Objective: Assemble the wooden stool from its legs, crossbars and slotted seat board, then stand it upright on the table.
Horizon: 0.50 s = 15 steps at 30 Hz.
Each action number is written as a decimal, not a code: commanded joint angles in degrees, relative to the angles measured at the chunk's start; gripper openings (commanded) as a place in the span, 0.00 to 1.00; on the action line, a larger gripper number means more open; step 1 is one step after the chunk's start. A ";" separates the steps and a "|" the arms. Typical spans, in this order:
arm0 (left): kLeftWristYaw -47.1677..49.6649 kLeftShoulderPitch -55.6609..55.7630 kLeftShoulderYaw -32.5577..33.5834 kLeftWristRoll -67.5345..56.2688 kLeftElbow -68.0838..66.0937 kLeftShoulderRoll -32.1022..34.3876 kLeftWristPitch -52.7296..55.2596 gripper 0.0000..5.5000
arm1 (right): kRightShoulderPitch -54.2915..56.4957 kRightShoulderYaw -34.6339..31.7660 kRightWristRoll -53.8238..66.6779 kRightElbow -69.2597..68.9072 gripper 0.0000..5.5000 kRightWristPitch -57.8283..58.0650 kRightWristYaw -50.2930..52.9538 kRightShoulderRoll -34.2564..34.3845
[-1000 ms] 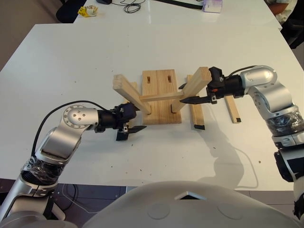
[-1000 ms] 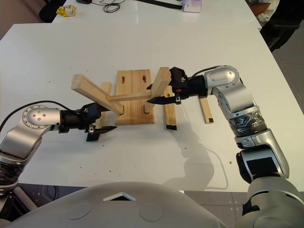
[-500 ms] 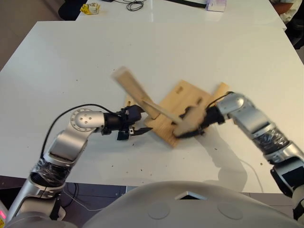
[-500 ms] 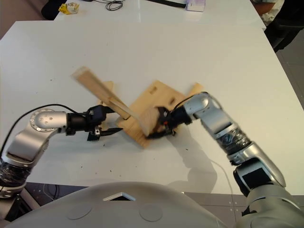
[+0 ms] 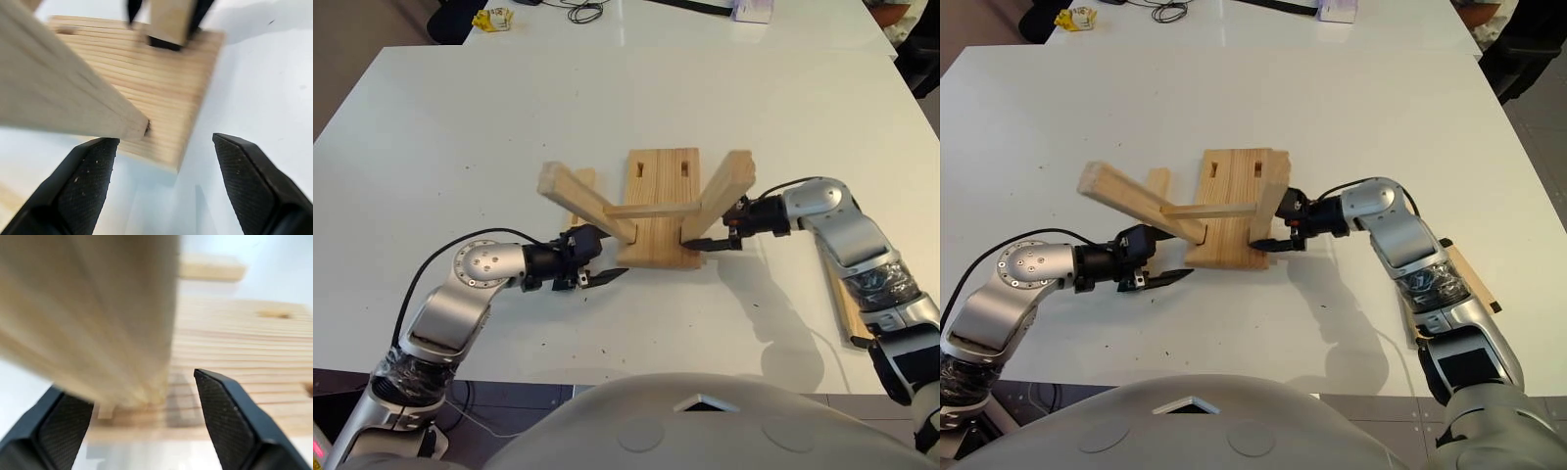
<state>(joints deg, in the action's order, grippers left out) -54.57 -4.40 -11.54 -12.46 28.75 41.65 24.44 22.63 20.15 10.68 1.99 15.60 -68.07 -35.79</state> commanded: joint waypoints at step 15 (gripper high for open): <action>0.16 3.01 2.53 -3.07 1.24 -0.13 -0.14 0.64 | -4.33 -2.85 -0.71 -7.17 0.68 -1.32 -3.26 -5.91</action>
<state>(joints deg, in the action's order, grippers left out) -54.30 -3.28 -10.23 -13.86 28.83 41.61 24.38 17.41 17.98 10.05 -4.56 13.89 -72.43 -42.41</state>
